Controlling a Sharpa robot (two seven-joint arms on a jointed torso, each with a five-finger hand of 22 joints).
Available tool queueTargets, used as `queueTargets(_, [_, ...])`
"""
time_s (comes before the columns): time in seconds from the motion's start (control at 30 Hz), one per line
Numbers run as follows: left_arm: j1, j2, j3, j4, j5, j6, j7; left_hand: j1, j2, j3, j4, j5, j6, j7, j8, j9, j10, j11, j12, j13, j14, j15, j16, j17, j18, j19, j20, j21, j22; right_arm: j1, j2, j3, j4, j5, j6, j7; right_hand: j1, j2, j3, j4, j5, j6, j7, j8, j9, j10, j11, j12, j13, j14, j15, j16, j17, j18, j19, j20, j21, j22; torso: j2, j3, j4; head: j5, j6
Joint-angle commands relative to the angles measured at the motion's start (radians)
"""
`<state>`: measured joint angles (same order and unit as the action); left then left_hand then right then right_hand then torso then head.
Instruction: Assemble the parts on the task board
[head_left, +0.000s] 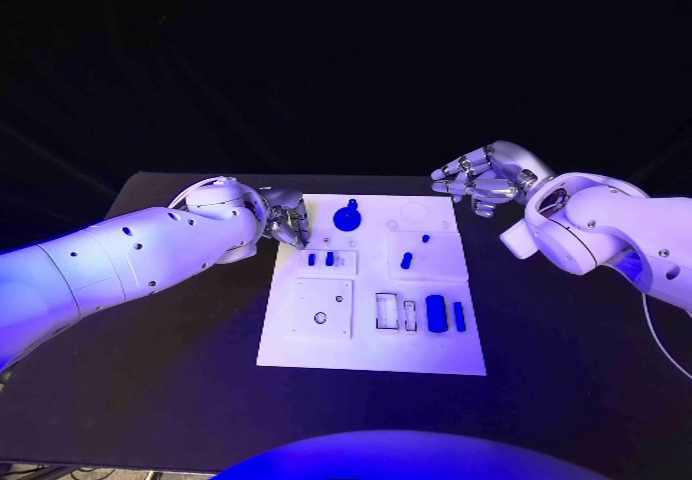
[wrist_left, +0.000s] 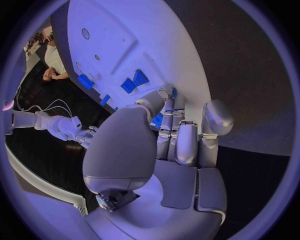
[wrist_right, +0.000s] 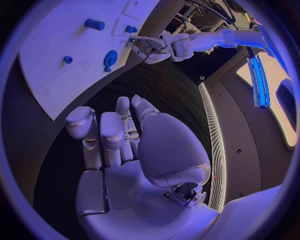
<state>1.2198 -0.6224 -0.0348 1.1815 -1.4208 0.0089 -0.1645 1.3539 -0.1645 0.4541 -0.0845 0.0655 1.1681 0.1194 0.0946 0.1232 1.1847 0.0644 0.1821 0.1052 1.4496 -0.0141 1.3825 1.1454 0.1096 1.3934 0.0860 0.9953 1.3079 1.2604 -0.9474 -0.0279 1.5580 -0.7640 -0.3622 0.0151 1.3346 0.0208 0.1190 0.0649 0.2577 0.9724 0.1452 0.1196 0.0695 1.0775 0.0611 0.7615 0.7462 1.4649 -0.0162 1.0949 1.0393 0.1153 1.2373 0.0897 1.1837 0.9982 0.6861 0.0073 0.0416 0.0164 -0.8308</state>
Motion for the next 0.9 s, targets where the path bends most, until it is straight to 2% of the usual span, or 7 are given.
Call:
queueTargets(0.03, [-0.006,0.005,-0.004,-0.003,-0.019,0.030,-0.015,0.009,-0.002,-0.006,0.000,0.001,-0.007,0.001,-0.007,-0.002,-0.006,0.001,-0.007,-0.002,-0.001,0.003,-0.002,0.001,-0.001,-0.004,0.004,0.005,0.024,0.000,0.001,0.000,0.001,-0.009,0.012,0.003,-0.005,0.001,0.005,0.002,0.003,0.000,0.005,0.004,0.000,-0.007,-0.002,0.004,-0.001,-0.003,-0.001,-0.002,0.001,0.009,-0.002,0.001,-0.004,0.000,0.000,-0.0005,0.0004,0.000,-0.001])
queueTargets(0.43, [-0.006,0.013,-0.005,-0.009,-0.041,0.034,-0.024,0.019,0.003,-0.005,-0.002,0.001,-0.013,0.006,-0.011,-0.004,-0.008,0.004,-0.008,-0.003,0.000,0.004,-0.001,0.002,-0.003,0.000,0.005,0.014,0.028,0.000,0.001,0.000,0.001,-0.009,0.012,0.002,-0.005,0.001,0.005,0.002,0.003,0.000,0.005,0.004,0.000,-0.007,-0.002,0.004,-0.001,-0.003,-0.001,-0.002,0.001,0.009,-0.002,0.001,-0.004,0.000,-0.001,0.0004,0.0008,-0.001,-0.002])
queueTargets(0.67, [-0.006,0.024,-0.009,-0.016,-0.054,0.032,-0.025,0.043,0.021,0.010,-0.007,0.002,-0.013,0.013,-0.014,-0.005,0.015,0.004,-0.011,-0.002,0.007,0.004,0.006,0.015,-0.007,0.012,0.006,0.036,0.039,0.000,0.001,0.000,0.002,-0.009,0.013,0.002,-0.005,0.001,0.005,0.002,0.003,0.000,0.005,0.004,0.000,-0.007,-0.002,0.004,-0.001,-0.003,-0.001,-0.002,0.001,0.009,-0.002,0.001,-0.004,0.000,-0.001,0.0003,0.0000,-0.001,0.002])
queueTargets(0.9, [-0.009,0.030,-0.013,-0.019,-0.063,0.007,-0.021,0.065,0.035,0.035,-0.017,0.003,-0.002,0.014,-0.012,-0.005,0.055,0.000,-0.024,0.001,0.015,-0.001,0.011,0.023,-0.010,0.024,0.002,0.059,0.052,0.000,0.000,0.000,0.003,-0.009,0.013,0.002,-0.005,0.002,0.007,0.003,0.003,0.000,0.005,0.004,0.000,-0.007,-0.002,0.005,-0.001,-0.002,-0.001,-0.001,0.003,0.009,-0.001,0.001,-0.003,0.001,-0.001,0.0008,-0.0003,-0.001,0.001])
